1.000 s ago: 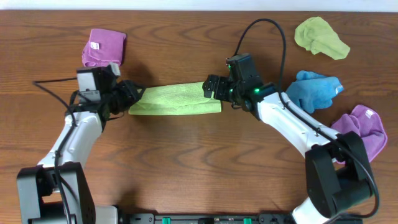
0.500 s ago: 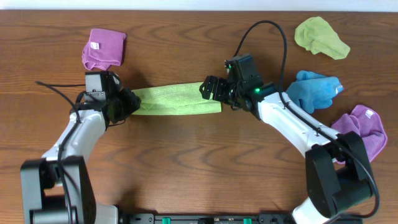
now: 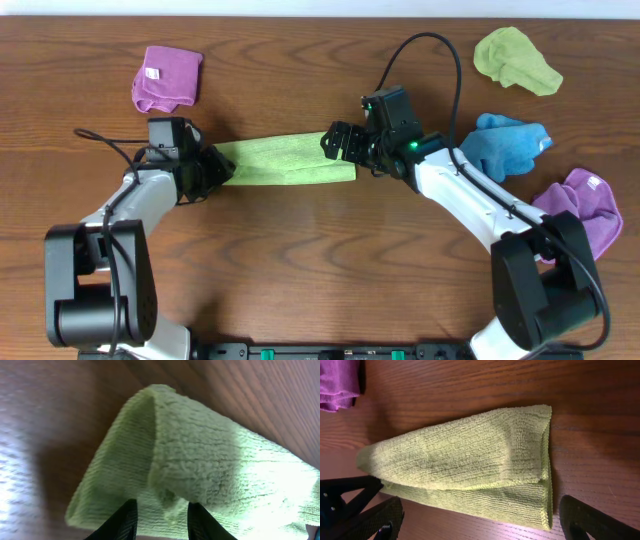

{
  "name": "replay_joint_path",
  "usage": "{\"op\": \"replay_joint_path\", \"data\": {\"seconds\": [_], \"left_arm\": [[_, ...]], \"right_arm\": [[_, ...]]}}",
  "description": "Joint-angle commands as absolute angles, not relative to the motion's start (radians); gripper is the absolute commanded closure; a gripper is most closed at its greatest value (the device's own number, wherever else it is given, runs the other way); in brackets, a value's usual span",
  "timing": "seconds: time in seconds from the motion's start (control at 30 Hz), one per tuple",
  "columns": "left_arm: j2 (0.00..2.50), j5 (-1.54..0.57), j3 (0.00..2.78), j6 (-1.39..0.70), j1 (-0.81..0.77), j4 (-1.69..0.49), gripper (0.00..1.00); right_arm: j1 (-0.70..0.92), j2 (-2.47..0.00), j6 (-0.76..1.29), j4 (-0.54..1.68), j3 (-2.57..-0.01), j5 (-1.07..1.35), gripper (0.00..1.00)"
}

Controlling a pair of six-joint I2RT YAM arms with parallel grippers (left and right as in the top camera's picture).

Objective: Fold the cloth

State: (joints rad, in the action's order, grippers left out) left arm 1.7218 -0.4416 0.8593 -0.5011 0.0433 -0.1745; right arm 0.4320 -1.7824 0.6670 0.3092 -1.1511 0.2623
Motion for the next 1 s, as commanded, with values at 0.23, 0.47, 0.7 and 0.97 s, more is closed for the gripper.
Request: {"op": "replay_joint_path", "data": {"seconds": [0.23,0.47,0.7,0.97], "left_arm": [[1.736,-0.414,0.86,-0.502,0.025,-0.152,0.66],[1.787,-0.416,0.859,-0.502,0.025,-0.151,0.76],[1.798,-0.481,0.86,-0.502,0.027,-0.107,0.94],[1.785,-0.534,0.862,-0.502,0.028,-0.093,0.94]], "right_arm": [[0.429,-1.767,0.676,0.306,-1.165,0.266,0.01],[0.429,-1.767,0.676,0.307,-1.165,0.266,0.01],[0.429,-1.767,0.676,0.307,-1.165,0.266,0.01],[0.429,-1.767,0.673,0.307,-1.165,0.266,0.01]]}}
